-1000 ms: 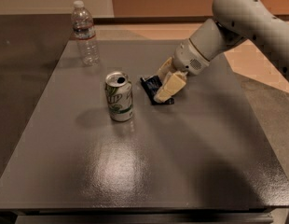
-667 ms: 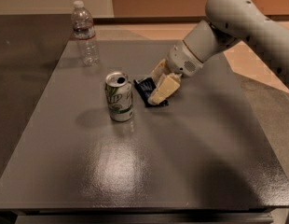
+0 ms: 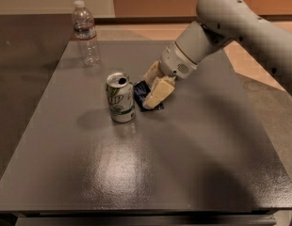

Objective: Move rxbar blueberry near 7up can

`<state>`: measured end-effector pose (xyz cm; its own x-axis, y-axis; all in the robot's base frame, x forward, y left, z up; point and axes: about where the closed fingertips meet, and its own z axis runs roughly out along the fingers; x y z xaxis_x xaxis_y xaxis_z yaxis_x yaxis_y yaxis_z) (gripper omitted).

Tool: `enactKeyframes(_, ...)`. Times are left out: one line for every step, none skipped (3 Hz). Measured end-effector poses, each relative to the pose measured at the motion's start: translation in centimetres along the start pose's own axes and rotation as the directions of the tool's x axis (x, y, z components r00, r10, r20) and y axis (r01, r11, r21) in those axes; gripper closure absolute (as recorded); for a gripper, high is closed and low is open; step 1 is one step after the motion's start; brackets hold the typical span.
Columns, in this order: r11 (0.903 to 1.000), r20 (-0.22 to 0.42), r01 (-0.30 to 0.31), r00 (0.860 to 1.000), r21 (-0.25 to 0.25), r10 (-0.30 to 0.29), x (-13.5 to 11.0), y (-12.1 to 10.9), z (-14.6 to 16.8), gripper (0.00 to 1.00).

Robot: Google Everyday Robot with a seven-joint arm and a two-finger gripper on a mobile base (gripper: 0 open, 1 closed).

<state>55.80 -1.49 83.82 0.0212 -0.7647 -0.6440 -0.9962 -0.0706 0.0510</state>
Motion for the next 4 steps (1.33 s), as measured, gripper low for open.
enactKeyframes(1.0000, 0.001, 0.000, 1.000, -0.002, 0.000, -0.06, -0.02, 0.16, 0.60)
enactKeyframes(1.0000, 0.002, 0.002, 1.000, -0.005, -0.002, -0.14, -0.02, 0.35, 0.36)
enactKeyframes(1.0000, 0.002, 0.003, 1.000, -0.008, -0.003, -0.22, -0.02, 0.55, 0.13)
enactKeyframes(0.9999, 0.002, 0.004, 1.000, -0.011, -0.004, -0.30, -0.02, 0.73, 0.00)
